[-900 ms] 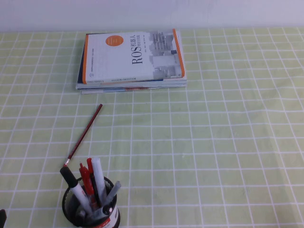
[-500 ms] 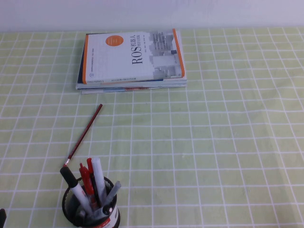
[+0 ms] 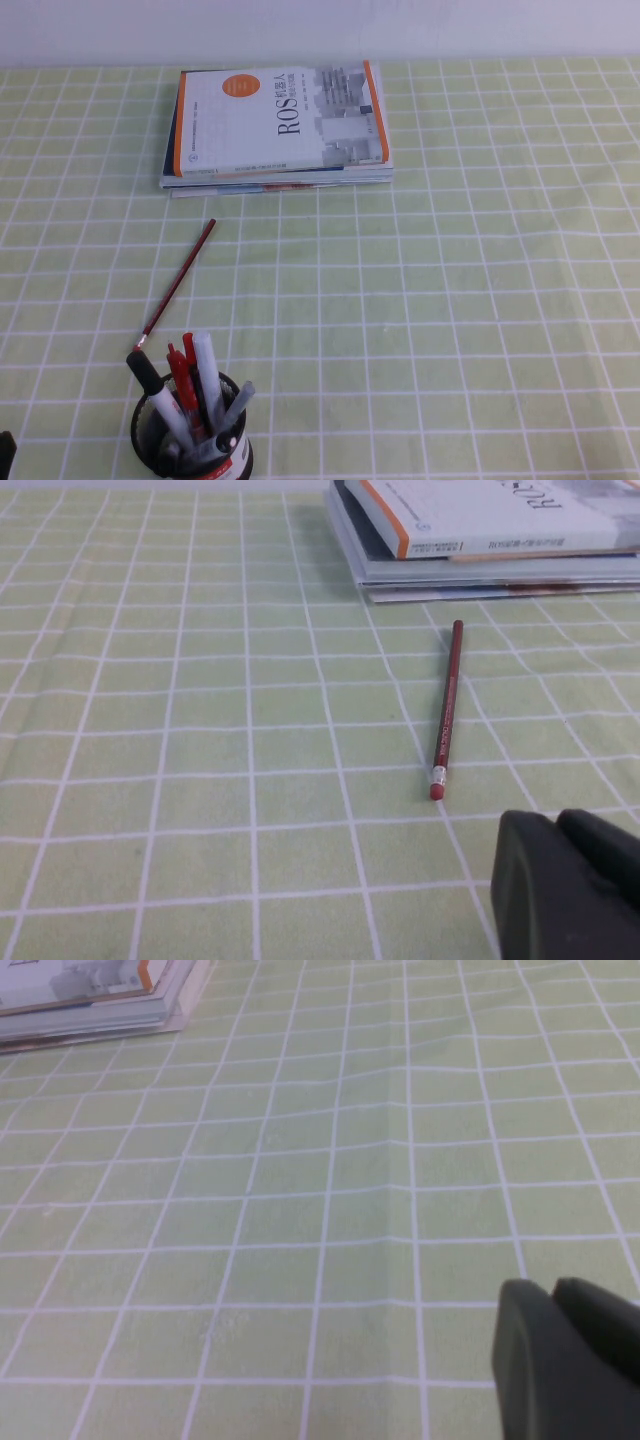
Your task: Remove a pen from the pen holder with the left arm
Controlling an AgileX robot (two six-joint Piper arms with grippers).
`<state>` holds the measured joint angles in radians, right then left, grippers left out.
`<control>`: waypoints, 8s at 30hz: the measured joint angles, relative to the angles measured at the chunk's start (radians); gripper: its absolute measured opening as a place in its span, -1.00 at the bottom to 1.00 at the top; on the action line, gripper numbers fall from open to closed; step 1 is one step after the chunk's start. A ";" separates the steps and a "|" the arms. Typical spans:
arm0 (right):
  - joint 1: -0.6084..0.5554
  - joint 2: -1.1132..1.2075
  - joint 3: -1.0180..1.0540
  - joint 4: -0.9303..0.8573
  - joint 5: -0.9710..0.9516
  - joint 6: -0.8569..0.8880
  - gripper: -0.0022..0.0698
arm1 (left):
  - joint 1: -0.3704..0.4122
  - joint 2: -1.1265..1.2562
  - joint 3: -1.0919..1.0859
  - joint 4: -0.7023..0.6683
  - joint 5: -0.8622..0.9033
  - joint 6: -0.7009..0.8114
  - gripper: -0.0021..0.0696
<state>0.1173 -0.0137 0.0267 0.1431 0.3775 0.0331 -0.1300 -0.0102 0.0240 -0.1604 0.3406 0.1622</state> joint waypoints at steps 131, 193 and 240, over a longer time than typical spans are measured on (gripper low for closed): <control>0.000 0.000 0.000 0.000 0.000 0.000 -0.97 | -0.307 0.832 -0.232 0.122 -0.422 -0.682 0.27; 0.000 0.000 0.000 0.000 0.000 0.000 -0.97 | -0.307 0.906 -0.719 0.427 -0.014 -0.733 -0.76; 0.000 0.000 0.000 0.000 0.000 0.000 -0.97 | -0.307 2.042 -1.765 0.185 0.756 0.054 -0.76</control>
<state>0.1173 -0.0137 0.0267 0.1431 0.3775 0.0331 -0.4372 2.0317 -1.7408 0.0247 1.0962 0.2161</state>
